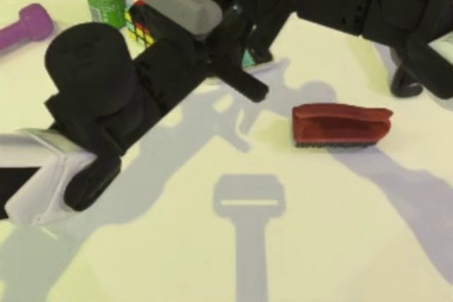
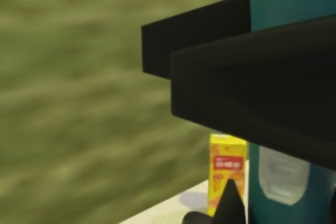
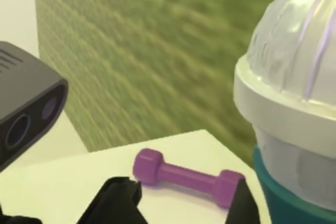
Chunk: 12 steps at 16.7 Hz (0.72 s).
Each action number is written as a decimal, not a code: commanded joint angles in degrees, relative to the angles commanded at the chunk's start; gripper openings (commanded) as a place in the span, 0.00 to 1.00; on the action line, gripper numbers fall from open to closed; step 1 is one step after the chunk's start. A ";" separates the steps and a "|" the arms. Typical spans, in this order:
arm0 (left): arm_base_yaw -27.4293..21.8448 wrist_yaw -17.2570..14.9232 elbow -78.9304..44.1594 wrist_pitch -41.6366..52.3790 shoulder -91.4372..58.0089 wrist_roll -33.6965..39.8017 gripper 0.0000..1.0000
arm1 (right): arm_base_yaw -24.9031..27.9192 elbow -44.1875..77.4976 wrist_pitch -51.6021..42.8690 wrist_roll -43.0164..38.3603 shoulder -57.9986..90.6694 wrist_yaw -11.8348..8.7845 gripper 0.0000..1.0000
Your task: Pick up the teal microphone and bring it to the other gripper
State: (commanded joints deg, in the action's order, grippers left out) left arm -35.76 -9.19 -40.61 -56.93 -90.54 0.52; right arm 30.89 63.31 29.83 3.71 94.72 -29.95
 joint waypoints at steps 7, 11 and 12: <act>0.00 0.00 0.00 0.00 0.00 0.00 1.00 | 0.00 0.00 0.00 0.00 0.00 0.00 0.00; 0.00 0.00 0.00 0.00 0.00 0.00 1.00 | 0.00 0.00 0.00 0.00 0.00 0.00 0.00; 0.00 0.00 0.00 0.00 0.00 0.00 1.00 | 0.00 0.00 0.00 0.00 0.00 0.00 0.00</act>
State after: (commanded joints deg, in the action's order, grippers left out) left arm -35.76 -9.19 -40.61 -56.93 -90.54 0.52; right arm 30.89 63.31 29.83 3.71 94.72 -29.95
